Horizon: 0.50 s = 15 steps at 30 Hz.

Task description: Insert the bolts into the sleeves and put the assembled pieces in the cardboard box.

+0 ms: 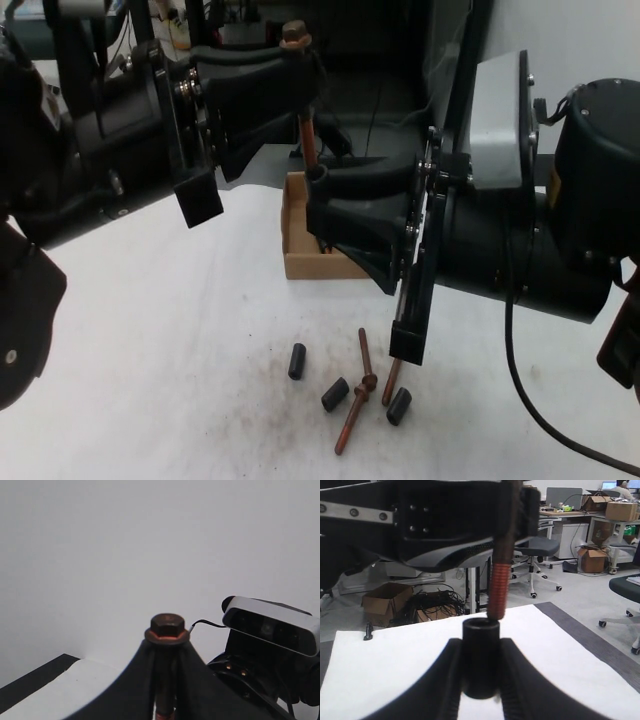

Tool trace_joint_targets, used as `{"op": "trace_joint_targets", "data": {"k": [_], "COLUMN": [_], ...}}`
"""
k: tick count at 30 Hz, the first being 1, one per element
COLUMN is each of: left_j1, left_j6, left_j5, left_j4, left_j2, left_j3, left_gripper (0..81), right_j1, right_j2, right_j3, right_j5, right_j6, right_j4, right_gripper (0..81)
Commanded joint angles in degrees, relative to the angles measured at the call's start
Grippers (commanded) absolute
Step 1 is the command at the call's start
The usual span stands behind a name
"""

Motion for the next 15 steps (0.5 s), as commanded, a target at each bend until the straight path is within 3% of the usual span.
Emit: {"op": "trace_joint_targets", "data": {"k": [1, 15], "left_j1": [-0.05, -0.05], "left_j6": [0.36, 0.44], "left_j5": [1.72, 0.09], "left_j4": [-0.11, 1.64], "left_j2": [-0.34, -0.34], "left_j3": [-0.73, -0.73], "left_gripper": [0.2, 0.2], "right_j1": [0.0, 0.0], "right_j2": [-0.03, -0.03], "right_j3": [-0.9, -0.9], "right_j5": [2.01, 1.63], "right_j6": [0.07, 0.39], "right_j4": [-1.15, -1.15], "right_gripper": [0.8, 0.8]}}
